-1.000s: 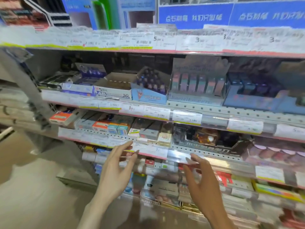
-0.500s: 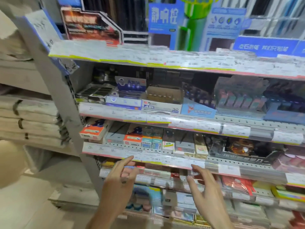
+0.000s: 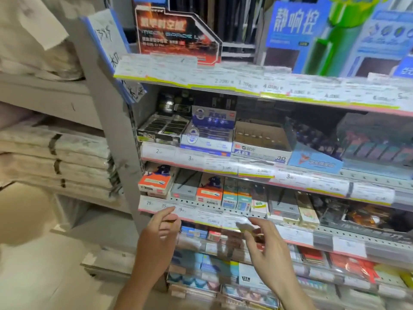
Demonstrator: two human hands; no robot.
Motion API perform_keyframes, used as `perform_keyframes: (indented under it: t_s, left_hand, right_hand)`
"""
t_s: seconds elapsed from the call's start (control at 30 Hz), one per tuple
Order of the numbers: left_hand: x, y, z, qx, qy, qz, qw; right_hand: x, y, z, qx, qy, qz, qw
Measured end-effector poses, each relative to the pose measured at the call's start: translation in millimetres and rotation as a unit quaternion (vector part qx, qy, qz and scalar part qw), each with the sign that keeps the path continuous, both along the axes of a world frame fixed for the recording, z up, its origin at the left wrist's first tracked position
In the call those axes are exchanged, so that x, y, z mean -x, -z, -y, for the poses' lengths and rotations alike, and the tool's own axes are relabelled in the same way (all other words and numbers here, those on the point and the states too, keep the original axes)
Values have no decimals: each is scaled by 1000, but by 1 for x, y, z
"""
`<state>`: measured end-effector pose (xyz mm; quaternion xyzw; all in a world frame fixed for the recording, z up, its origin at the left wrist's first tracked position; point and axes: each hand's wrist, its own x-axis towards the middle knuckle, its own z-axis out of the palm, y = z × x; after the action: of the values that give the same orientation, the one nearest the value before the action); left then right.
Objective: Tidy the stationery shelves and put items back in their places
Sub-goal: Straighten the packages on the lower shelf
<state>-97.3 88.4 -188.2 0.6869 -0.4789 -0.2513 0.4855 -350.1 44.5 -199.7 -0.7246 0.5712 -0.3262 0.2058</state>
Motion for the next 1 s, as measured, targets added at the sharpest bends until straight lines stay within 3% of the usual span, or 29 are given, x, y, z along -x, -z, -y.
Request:
perform_keyframes:
  t_s: [0.17, 0.37, 0.67, 1.0]
  left_hand:
    - [-31, -7, 27, 1, -94, -88, 992]
    - [-94, -2, 59, -12, -190, -133, 973]
    - [-124, 6, 99, -37, -105, -247, 963]
    - [-121, 8, 93, 16, -44, -328, 943]
  right_hand:
    - [-48, 2, 38, -28, -69, 23, 997]
    - [-134, 1, 72, -119, -120, 87, 982]
    - [-224, -5, 87, -197, -73, 213, 954]
    - [-229, -12, 81, -222, -44, 336, 914]
